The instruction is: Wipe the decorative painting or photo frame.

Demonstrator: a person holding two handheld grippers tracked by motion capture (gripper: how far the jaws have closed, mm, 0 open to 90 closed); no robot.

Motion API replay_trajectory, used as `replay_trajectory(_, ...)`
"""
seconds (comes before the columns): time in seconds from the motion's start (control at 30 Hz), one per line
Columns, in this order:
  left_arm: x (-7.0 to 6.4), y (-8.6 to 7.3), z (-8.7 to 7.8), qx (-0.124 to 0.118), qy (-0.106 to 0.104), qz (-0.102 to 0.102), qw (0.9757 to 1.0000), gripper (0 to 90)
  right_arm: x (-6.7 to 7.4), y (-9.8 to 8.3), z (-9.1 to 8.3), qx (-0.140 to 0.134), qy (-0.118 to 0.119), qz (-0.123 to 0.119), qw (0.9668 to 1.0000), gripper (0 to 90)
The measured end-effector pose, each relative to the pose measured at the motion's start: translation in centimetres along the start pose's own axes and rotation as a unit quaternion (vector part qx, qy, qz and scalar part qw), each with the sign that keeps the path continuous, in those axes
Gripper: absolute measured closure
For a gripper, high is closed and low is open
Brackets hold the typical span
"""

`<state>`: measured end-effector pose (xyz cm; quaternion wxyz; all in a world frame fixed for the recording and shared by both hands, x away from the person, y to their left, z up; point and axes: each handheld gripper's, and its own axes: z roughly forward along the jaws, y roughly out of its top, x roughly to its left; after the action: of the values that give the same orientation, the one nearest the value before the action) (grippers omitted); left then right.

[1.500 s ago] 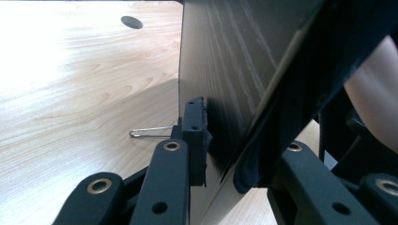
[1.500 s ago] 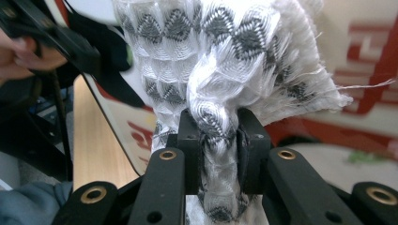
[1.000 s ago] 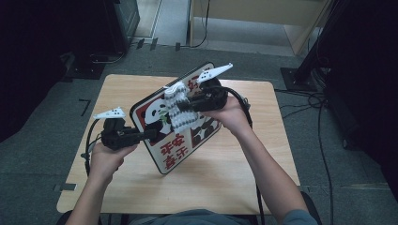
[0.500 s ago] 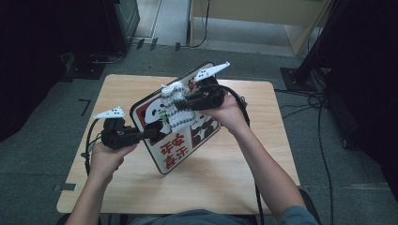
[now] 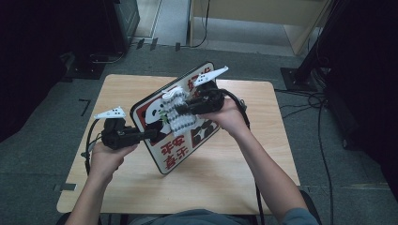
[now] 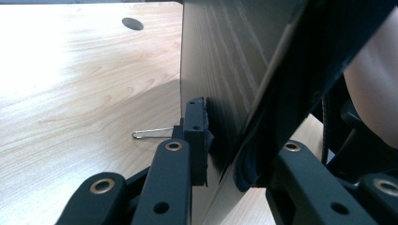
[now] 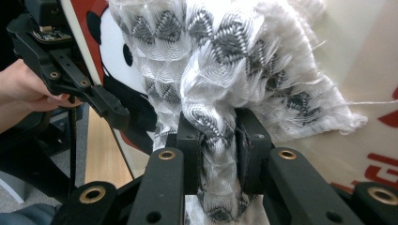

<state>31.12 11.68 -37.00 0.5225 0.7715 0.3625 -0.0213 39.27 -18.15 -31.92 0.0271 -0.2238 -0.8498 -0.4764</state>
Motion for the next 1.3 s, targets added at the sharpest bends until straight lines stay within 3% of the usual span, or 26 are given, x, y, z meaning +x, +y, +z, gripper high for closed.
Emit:
replay_trajectory(0.83, 0.0, 0.0, 0.0, -0.002, -0.003, 0.001, 1.0, 75.8, -0.1, -2.5, 1.0, 0.024, -0.004, 0.014, 0.9996, 75.1)
replay_trajectory(1.3, 0.0, -0.1, 0.0, -0.001, -0.006, 0.0, 1.0, 75.4, 0.0, -3.7, 1.5, 0.022, -0.007, 0.01, 0.9997, 75.1)
